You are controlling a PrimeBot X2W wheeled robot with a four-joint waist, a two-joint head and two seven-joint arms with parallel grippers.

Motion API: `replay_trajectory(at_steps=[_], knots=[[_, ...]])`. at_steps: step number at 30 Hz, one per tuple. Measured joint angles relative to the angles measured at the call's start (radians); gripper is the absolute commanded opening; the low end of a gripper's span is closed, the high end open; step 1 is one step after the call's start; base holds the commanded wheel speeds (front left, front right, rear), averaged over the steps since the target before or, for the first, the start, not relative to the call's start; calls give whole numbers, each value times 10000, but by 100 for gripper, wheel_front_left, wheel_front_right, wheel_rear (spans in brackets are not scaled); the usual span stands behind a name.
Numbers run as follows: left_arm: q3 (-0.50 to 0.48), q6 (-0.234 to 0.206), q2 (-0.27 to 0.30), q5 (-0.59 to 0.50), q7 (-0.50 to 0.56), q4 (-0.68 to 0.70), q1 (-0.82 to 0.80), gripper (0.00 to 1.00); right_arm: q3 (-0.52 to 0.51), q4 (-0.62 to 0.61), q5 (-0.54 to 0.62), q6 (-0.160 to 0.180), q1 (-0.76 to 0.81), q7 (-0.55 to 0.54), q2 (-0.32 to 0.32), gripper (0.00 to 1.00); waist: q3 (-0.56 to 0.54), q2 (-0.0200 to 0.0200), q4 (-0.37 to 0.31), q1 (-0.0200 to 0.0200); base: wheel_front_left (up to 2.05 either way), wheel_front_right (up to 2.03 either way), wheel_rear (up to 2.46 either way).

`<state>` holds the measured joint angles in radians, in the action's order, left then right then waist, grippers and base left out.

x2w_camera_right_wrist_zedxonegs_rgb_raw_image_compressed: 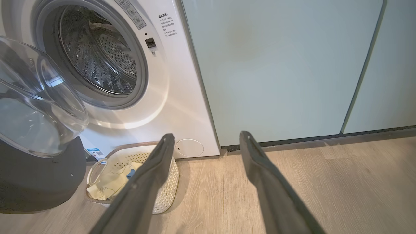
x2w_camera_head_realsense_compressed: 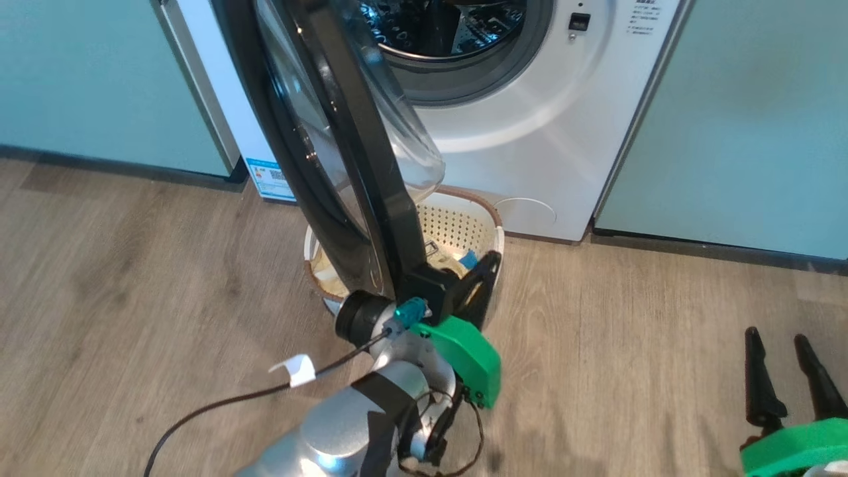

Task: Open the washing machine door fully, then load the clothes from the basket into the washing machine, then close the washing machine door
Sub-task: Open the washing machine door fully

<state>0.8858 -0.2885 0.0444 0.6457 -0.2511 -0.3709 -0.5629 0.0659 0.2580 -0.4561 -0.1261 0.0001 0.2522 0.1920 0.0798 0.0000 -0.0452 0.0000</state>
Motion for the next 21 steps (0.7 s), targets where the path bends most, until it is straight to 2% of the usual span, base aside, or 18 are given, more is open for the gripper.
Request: replay_trajectory(at_steps=[12,21], knots=[[-1076,0,-13,-54,0,-199,-31,0,44,0,86,0,-205,0,4,100,396,0,318,0,0,0,0],[-1170,40,-52,-207,0,-213,-23,0,46,17,86,0,-330,0,6,100,358,0,477,0,0,0,0]])
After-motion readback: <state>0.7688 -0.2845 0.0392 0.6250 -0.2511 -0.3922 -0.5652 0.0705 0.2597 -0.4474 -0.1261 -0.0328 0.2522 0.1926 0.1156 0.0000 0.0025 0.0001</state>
